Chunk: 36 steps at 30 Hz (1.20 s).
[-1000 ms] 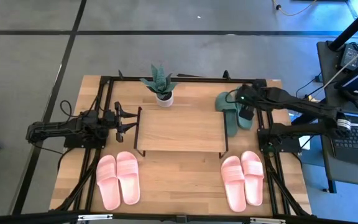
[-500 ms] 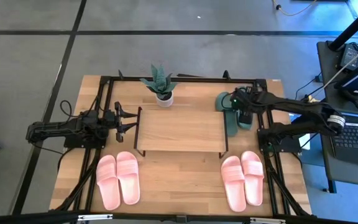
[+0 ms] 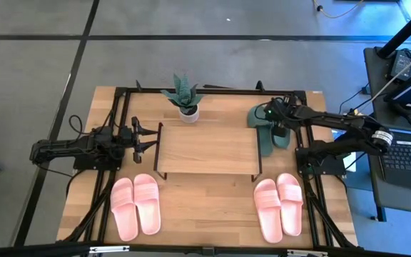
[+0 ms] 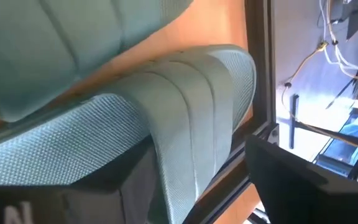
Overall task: Pick and place slides into the shelf
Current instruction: Put the right blue slide on the shelf
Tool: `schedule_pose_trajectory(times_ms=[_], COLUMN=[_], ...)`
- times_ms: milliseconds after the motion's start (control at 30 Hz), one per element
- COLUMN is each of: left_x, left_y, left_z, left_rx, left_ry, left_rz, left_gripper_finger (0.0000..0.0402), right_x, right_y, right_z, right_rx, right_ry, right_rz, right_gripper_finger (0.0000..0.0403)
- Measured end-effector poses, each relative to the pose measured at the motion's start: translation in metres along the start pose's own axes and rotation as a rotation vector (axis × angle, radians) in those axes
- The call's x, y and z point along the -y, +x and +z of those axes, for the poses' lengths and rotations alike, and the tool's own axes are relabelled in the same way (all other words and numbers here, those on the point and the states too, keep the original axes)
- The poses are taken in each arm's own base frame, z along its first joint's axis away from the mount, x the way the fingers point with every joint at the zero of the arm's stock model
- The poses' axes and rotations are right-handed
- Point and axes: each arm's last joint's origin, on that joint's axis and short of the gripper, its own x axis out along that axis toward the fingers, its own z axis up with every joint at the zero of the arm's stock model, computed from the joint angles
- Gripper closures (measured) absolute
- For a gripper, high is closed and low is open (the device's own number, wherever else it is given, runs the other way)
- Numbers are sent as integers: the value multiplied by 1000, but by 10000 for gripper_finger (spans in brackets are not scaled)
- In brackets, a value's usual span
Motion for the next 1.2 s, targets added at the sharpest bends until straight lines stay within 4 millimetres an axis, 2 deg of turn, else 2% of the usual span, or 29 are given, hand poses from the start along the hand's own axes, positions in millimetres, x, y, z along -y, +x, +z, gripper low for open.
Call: schedule_pose_trajectory(times_ms=[167, 367, 400, 533, 700, 867, 1033, 1200], left_x=[0, 0, 0, 0, 0, 0, 0, 0], left_y=[0, 0, 0, 0, 0, 0, 0, 0], left_z=[0, 0, 0, 0, 0, 0, 0, 0], left_rx=[0, 0, 0, 0, 0, 0, 0, 0], left_ry=[0, 0, 0, 0, -4, -5, -5, -5], left_rz=[0, 1, 0, 0, 0, 0, 0, 0], left_gripper_finger=[235, 235, 235, 235, 235, 235, 235, 235], right_x=[3, 7, 9, 14, 22, 39, 61, 84], right_y=[9, 7, 5, 0, -8, -24, -50, -91], right_z=[-3, -2, -1, 1, 4, 5, 9, 12], right_rx=[-48, -69, -73, -73, -93, -172, -156, -77], right_ry=[17, 24, 32, 77, 48, 56, 110, 196], right_rz=[11, 28, 31, 30, 35, -57, -87, -109], right_gripper_finger=[241, 371, 383, 386, 387, 387, 388, 388])
